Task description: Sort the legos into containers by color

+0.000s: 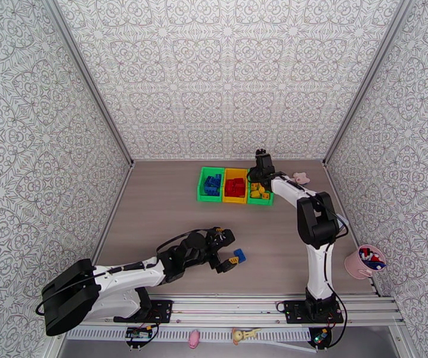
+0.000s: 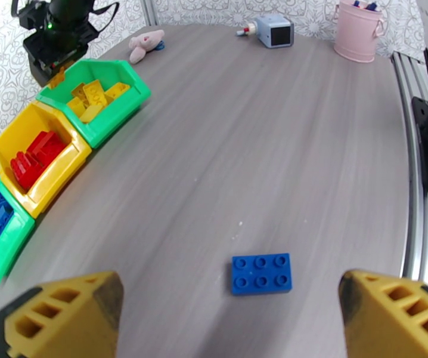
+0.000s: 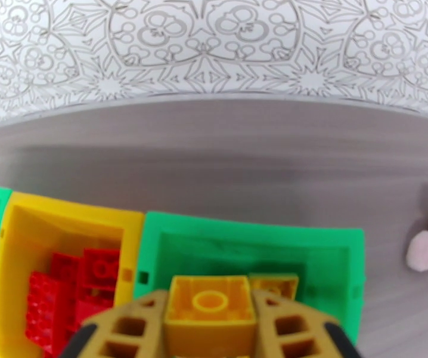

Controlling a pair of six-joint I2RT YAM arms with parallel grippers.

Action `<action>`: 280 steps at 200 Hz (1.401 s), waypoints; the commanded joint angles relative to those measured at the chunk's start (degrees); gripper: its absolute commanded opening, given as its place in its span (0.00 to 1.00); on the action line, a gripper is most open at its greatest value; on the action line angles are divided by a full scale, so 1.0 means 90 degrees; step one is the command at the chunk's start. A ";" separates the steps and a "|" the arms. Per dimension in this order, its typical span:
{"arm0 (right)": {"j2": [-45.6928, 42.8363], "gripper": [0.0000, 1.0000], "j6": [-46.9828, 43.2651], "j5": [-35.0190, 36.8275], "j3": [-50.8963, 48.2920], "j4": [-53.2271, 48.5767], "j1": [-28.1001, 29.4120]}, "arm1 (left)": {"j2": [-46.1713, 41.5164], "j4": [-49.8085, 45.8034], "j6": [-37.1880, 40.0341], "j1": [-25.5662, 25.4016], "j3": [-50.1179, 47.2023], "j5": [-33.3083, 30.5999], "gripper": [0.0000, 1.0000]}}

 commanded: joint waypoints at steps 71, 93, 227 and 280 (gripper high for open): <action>-0.1486 0.83 0.0298 0.0033 -0.1359 0.0461 -0.0027 | 0.0444 -0.1481 -0.0480 -0.0042 0.0907 -0.0272 1.00; -0.2110 0.88 0.0297 -0.0193 -0.2072 0.0724 -0.0028 | 0.0656 -0.1858 -0.0326 -0.0194 0.1130 -0.0254 1.00; -0.4719 0.99 0.0063 -0.0010 -0.4765 0.1337 -0.0042 | 0.2687 -0.3174 0.0018 -0.0323 0.2649 -0.0177 1.00; -0.4781 0.97 0.0051 0.0099 -0.4997 0.1355 -0.0047 | 0.3355 -0.3545 -0.0077 -0.0191 0.3134 0.0099 0.98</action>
